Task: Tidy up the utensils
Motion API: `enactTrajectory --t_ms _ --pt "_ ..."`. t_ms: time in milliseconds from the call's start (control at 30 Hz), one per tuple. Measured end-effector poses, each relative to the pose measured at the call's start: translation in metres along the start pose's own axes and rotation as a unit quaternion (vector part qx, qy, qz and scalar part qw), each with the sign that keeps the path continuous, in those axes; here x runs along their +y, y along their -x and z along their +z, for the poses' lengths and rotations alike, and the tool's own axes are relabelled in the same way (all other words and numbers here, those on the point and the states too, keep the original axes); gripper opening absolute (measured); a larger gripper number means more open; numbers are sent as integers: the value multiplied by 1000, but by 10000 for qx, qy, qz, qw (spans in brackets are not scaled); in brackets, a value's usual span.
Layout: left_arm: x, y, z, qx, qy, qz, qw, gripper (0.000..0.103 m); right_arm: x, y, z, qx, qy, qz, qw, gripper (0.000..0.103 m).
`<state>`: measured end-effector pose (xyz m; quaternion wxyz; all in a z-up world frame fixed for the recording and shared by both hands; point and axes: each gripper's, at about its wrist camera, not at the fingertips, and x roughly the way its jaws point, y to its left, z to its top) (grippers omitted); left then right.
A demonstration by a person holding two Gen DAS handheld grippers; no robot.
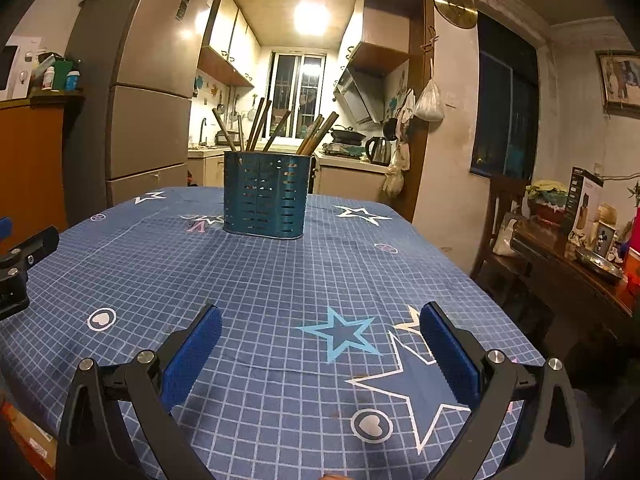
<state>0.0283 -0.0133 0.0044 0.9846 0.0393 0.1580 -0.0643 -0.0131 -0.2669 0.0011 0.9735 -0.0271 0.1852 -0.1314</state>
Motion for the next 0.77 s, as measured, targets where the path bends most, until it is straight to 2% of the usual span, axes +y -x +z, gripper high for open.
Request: enactTrajectory --t_ms 233,367,567,767 --pt "9 3 -2 -112 119 121 9998 95 -2 0 1 -10 -46 14 10000 99" --pt "11 1 -2 -93 133 164 9997 87 -6 -1 4 -14 -161 23 9999 99" --pt "14 2 0 -74 166 198 9996 87 -9 -3 6 -7 -202 12 9998 99" --pt "18 4 3 -104 266 18 9996 87 -9 -5 7 28 -234 55 9997 99"
